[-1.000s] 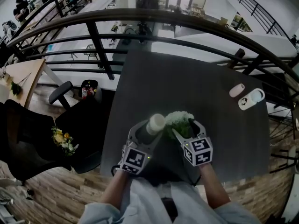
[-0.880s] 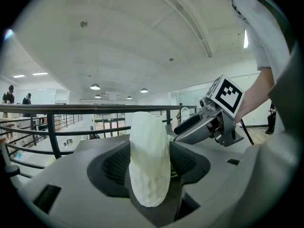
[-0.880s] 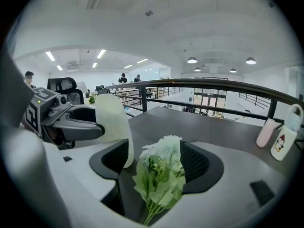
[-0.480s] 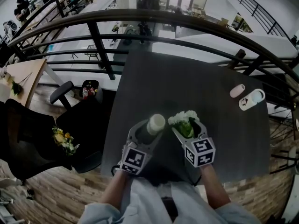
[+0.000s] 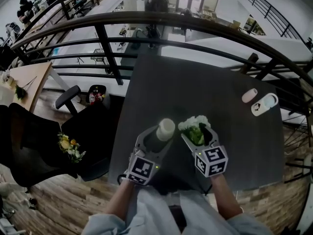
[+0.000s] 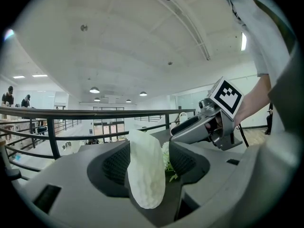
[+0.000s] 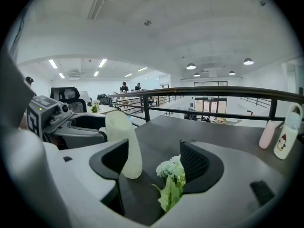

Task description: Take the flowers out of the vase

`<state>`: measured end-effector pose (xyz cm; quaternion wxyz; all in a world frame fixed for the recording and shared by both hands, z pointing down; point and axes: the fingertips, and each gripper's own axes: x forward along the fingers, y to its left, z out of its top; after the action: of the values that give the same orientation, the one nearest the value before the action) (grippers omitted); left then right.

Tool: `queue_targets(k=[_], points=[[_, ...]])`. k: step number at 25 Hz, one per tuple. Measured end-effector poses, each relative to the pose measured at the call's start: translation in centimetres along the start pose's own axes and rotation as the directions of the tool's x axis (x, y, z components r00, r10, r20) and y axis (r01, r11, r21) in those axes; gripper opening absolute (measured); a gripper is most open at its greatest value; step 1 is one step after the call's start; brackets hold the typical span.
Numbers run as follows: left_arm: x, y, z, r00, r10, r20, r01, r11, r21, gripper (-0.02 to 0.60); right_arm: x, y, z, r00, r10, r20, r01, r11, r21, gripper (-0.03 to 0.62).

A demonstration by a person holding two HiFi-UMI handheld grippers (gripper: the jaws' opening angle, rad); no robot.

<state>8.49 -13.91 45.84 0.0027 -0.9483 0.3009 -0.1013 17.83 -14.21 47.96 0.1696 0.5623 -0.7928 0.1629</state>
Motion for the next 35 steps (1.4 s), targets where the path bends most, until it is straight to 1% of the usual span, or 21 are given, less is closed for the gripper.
queue_targets(k=[2, 5, 8, 11, 12, 13, 16, 17, 18, 20, 23, 27, 29, 34, 35], points=[[-0.3, -0.1, 0.2, 1.0, -0.005, 0.003, 0.005, 1.0, 0.009, 0.25, -0.2, 0.3, 0.3, 1.0, 0.003, 0.01, -0.003, 1.0, 0.002, 0.333], [-0.9, -0.4, 0.7, 1.0, -0.021, 0.017, 0.02, 1.0, 0.004, 0.25, -0.5, 0.9, 0.8, 0.999, 0.009, 0.034, -0.009, 1.0, 0.012, 0.333], [-1.4, -0.6, 1.4, 0.999, -0.034, 0.03, 0.034, 0.999, 0.003, 0.249, -1.2, 1.2, 1.8, 0.998, -0.003, 0.063, 0.001, 1.0, 0.018, 0.333], [-2.0, -0.8, 2.3, 0.998, -0.047, 0.045, 0.046, 0.999, 0.019, 0.247, -1.9, 1.7, 2.5, 0.996, -0.011, 0.088, 0.009, 1.0, 0.023, 0.32], [-2.2, -0.8, 2.7, 0.998, -0.049, 0.049, 0.048, 0.999, 0.022, 0.225, -2.1, 1.9, 2.7, 0.995, -0.011, 0.096, 0.009, 1.0, 0.024, 0.316], [-2.5, -0.8, 3.0, 0.997, -0.049, 0.051, 0.049, 0.999, 0.018, 0.216, -2.3, 2.2, 2.9, 0.995, -0.009, 0.104, 0.007, 1.0, 0.026, 0.316], [-3.2, -0.6, 4.1, 0.997, -0.044, 0.057, 0.044, 0.999, 0.003, 0.216, -2.8, 3.2, 3.6, 0.991, -0.006, 0.131, 0.003, 1.0, 0.025, 0.284], [-3.4, -0.6, 4.4, 0.997, -0.045, 0.061, 0.044, 0.999, 0.005, 0.214, -3.0, 3.5, 4.0, 0.99, -0.01, 0.142, 0.007, 1.0, 0.023, 0.256], [-3.7, -0.6, 4.9, 0.997, -0.046, 0.066, 0.045, 0.999, 0.008, 0.191, -3.2, 3.7, 4.3, 0.988, -0.018, 0.154, 0.015, 1.0, 0.019, 0.23], [-4.2, -0.8, 6.0, 0.995, -0.05, 0.087, 0.05, 0.999, 0.009, 0.186, -3.7, 3.9, 5.0, 0.983, -0.038, 0.18, 0.037, 0.999, 0.01, 0.165], [-5.0, -1.1, 7.9, 0.99, -0.062, 0.125, 0.061, 0.998, 0.013, 0.145, -4.3, 4.2, 6.1, 0.973, -0.063, 0.223, 0.063, 0.998, 0.007, 0.097], [-5.8, -1.3, 9.4, 0.985, -0.072, 0.157, 0.071, 0.997, 0.013, 0.093, -5.1, 4.8, 7.2, 0.961, -0.078, 0.267, 0.077, 0.997, 0.016, 0.012], [-6.1, -1.2, 9.9, 0.983, -0.074, 0.167, 0.073, 0.997, 0.013, 0.076, -5.5, 5.2, 7.8, 0.956, -0.081, 0.283, 0.078, 0.997, 0.02, 0.0], [-7.0, -1.1, 10.7, 0.98, -0.068, 0.185, 0.07, 0.998, -0.004, -0.002, -6.5, 6.3, 9.1, 0.941, -0.066, 0.331, 0.063, 0.998, 0.021, -0.002], [-7.3, -1.2, 10.8, 0.979, -0.074, 0.189, 0.077, 0.997, -0.01, -0.008, -6.7, 6.6, 9.4, 0.938, -0.058, 0.342, 0.053, 0.998, 0.025, -0.002]])
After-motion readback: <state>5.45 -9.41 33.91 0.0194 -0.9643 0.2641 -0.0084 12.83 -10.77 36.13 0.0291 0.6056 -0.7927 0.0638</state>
